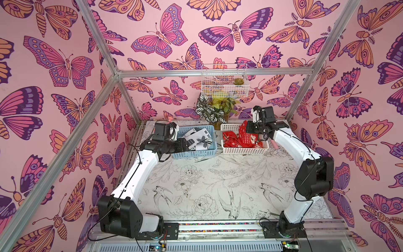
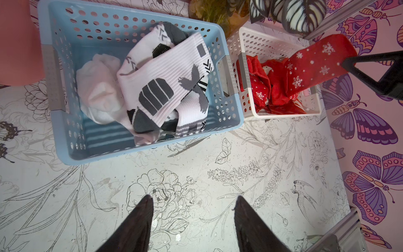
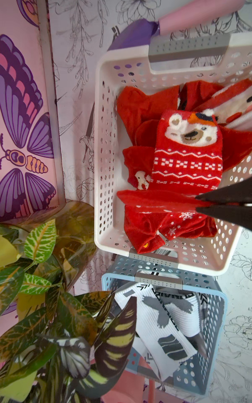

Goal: Sort the socks into the basket by color
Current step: Place the sock in the bin.

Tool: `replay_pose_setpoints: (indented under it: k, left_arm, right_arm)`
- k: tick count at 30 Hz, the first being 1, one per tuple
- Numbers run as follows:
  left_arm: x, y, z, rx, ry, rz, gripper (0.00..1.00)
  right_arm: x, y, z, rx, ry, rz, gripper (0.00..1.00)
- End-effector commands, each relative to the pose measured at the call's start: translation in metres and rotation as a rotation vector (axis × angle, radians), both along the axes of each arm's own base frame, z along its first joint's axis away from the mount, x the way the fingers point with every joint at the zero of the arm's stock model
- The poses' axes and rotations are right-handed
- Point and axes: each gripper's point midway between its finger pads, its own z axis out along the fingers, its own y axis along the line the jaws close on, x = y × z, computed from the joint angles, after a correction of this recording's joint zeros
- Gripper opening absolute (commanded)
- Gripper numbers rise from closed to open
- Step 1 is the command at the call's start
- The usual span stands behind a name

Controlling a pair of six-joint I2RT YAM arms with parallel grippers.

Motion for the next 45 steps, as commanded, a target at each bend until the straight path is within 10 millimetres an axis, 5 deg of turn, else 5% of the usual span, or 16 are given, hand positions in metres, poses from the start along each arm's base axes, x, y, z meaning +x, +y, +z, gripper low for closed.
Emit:
replay_pose_setpoints:
  k: [1,28,45]
  left_arm:
    - [-0.003,0.000,-0.001,0.004,-0.009,-0.004,0.61]
    - [-0.001,-0.001,-0.012,0.022,0.017,-0.003,0.62]
    - [-0.001,-0.003,-0.018,0.039,0.026,-0.009,0.62]
  right_arm:
    - [0.003,0.004,-0.009,0.034,0.014,-0.017,0.00]
    - [-0.002,-0.052,-0.106,0.015,0.236,-0.205,0.00]
    - [0.004,-0.046,-0.144,0.014,0.333,-0.185,0.09]
